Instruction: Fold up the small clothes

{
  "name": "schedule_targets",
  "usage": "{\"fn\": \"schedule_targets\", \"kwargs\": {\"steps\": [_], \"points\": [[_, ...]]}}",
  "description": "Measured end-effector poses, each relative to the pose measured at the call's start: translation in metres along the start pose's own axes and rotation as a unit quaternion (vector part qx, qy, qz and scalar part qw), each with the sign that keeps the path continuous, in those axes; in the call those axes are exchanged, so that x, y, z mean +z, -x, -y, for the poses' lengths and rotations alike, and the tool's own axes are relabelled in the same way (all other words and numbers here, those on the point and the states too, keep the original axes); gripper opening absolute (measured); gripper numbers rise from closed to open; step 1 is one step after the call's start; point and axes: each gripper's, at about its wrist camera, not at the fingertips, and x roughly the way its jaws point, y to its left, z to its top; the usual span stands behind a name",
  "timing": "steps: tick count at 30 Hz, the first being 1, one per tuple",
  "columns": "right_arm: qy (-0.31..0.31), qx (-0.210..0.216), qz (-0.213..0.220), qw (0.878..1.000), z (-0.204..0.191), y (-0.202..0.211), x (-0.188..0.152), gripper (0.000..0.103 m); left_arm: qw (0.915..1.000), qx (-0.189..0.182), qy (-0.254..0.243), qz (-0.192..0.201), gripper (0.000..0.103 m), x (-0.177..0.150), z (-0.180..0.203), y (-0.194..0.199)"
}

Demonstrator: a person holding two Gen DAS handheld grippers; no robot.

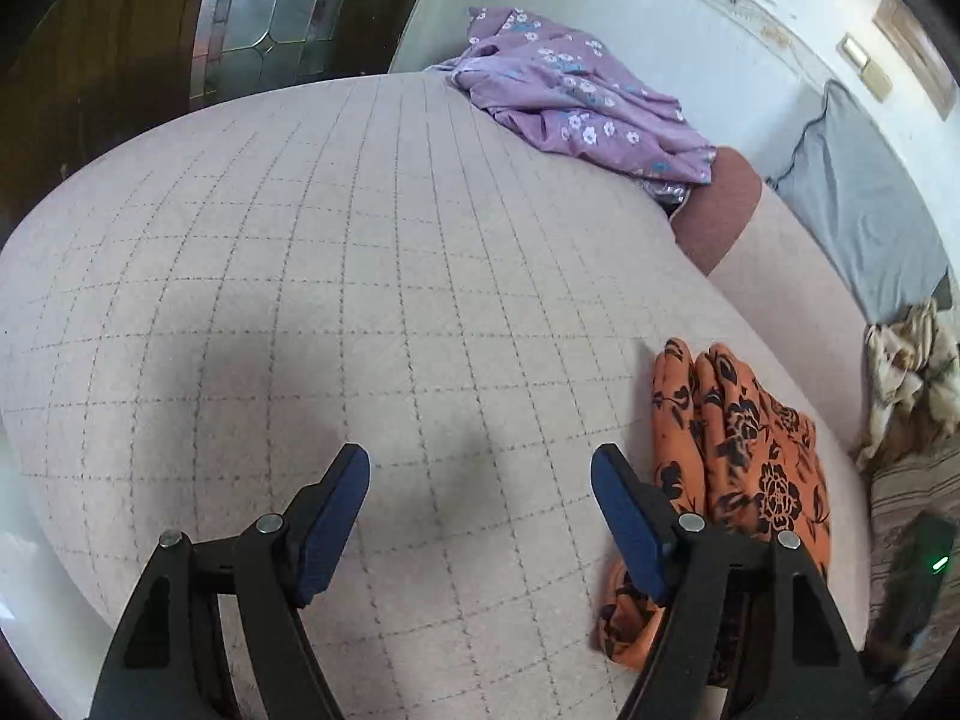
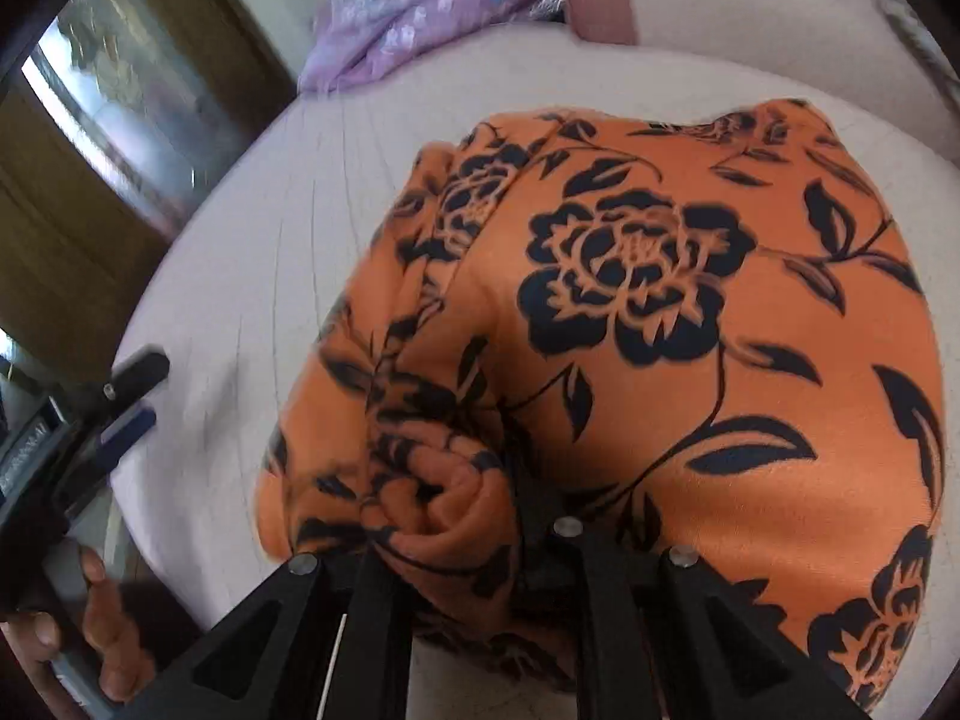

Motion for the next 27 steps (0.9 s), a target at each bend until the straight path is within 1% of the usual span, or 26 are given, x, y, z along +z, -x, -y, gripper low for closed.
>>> {"fn": "schedule_targets", "kwargs": {"steps": [1, 3, 5, 7, 9, 10, 11, 12, 14, 15, 16, 17, 18, 19, 20, 21, 22, 23, 24, 26, 27], "points": [[-0.006, 0.006, 0.003, 1.000, -0.001, 0.007, 0.005, 0.011, 1.0000, -0.001, -0.002, 0.008, 0.076, 0.000, 0.001, 0.002], [0.010, 0.007, 0.025, 1.000, -0.008, 0.030, 0.023, 0.010, 0.9999, -0.015, -0.007, 0.005, 0.076, 0.000, 0.008, 0.000], [-0.006, 0.023, 0.063, 0.998, -0.010, 0.060, 0.045, 0.011, 0.9996, -0.024, -0.012, 0.005, 0.076, 0.000, 0.013, 0.000], [-0.018, 0.038, 0.108, 0.993, -0.016, 0.089, 0.061, 0.011, 0.9994, -0.028, -0.017, 0.010, 0.076, 0.000, 0.013, 0.001], [-0.013, 0.050, 0.129, 0.990, -0.026, 0.102, 0.066, 0.011, 0.9994, -0.028, -0.009, 0.016, 0.076, 0.002, 0.009, 0.004], [-0.006, 0.054, 0.129, 0.990, -0.034, 0.099, 0.062, 0.011, 0.9995, -0.028, 0.002, 0.015, 0.076, 0.004, 0.004, 0.005], [-0.001, 0.056, 0.118, 0.991, -0.042, 0.092, 0.056, 0.011, 0.9995, -0.028, 0.010, 0.012, 0.076, 0.005, 0.001, 0.003], [0.009, 0.050, 0.093, 0.994, -0.047, 0.073, 0.049, 0.011, 0.9994, -0.029, 0.016, 0.004, 0.076, 0.006, -0.001, 0.000], [0.026, 0.001, 0.029, 0.999, -0.055, 0.022, 0.026, 0.012, 0.9995, -0.029, 0.016, -0.002, 0.076, 0.005, -0.001, -0.001], [0.032, -0.009, -0.010, 0.999, -0.058, -0.002, 0.015, 0.015, 0.9995, -0.029, 0.013, -0.001, 0.076, 0.004, -0.001, 0.000], [0.049, -0.016, -0.023, 0.998, -0.063, -0.017, 0.003, 0.015, 0.9995, -0.029, 0.011, 0.001, 0.076, 0.004, -0.001, 0.001], [0.067, -0.022, -0.004, 0.998, -0.069, -0.015, -0.002, 0.016, 0.9995, -0.029, 0.010, 0.002, 0.076, 0.004, -0.001, 0.002], [0.072, -0.022, 0.005, 0.997, -0.070, -0.012, -0.003, 0.023, 0.9995, -0.030, 0.011, 0.003, 0.077, 0.004, -0.001, 0.002], [0.069, -0.010, 0.005, 0.998, -0.070, -0.010, -0.001, 0.029, 0.9994, -0.032, 0.012, 0.003, 0.077, 0.004, 0.000, 0.002], [0.063, 0.007, -0.002, 0.998, -0.068, -0.008, -0.001, 0.040, 0.9993, -0.035, 0.011, 0.002, 0.077, 0.003, 0.000, 0.001], [0.058, 0.016, -0.005, 0.998, -0.066, -0.005, -0.003, 0.054, 0.9992, -0.039, 0.009, 0.003, 0.077, 0.003, 0.002, 0.002], [0.055, 0.024, -0.004, 0.998, -0.063, -0.001, -0.004, 0.062, 0.9991, -0.042, 0.006, 0.005, 0.077, 0.003, 0.004, 0.002], [0.052, 0.040, 0.000, 0.998, -0.063, 0.004, -0.008, 0.074, 0.9989, -0.046, 0.000, 0.009, 0.077, 0.002, 0.006, 0.004], [0.052, 0.050, 0.005, 0.997, -0.062, 0.009, -0.013, 0.077, 0.9987, -0.049, -0.004, 0.012, 0.077, 0.003, 0.007, 0.005], [0.057, 0.070, 0.016, 0.996, -0.059, 0.024, -0.025, 0.077, 0.9981, -0.058, -0.011, 0.017, 0.076, 0.002, 0.010, 0.008], [0.050, 0.081, 0.027, 0.995, -0.056, 0.032, -0.033, 0.077, 0.9978, -0.063, -0.015, 0.016, 0.076, 0.001, 0.011, 0.009]]}}
